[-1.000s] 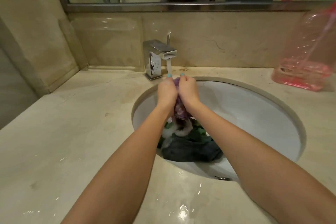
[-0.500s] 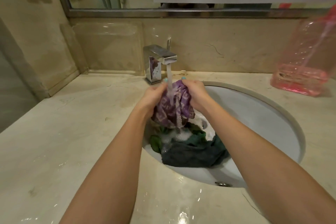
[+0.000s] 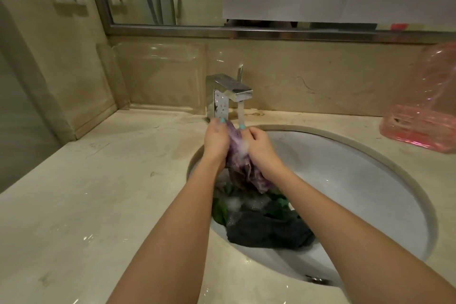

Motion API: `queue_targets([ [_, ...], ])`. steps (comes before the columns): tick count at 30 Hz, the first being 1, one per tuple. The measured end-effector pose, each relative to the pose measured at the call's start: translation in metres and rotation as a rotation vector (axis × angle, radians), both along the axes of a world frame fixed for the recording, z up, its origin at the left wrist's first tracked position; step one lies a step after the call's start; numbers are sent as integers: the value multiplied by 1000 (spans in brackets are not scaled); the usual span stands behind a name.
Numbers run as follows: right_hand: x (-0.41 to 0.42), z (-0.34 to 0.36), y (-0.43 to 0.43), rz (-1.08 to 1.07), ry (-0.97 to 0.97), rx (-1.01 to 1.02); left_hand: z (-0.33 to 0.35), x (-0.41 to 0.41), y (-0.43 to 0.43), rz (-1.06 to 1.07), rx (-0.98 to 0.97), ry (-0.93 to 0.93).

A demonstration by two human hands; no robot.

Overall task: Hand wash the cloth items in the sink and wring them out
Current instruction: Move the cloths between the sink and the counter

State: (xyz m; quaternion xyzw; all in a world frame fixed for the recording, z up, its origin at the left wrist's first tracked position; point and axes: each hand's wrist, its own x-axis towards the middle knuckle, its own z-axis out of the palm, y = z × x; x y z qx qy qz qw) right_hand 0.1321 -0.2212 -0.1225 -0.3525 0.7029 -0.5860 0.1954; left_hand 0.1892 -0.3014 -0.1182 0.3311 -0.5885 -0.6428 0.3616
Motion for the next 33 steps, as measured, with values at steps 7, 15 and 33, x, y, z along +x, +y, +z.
queue_targets([
  [7,-21,4,-4,-326,-87,-38,3,-8,46,-255,-81,-190],
  [15,-6,11,-9,-267,7,29,12,-6,33,-130,-21,-108],
  [33,-65,-4,34,272,-178,287,1,10,4,-14,-2,-7],
])
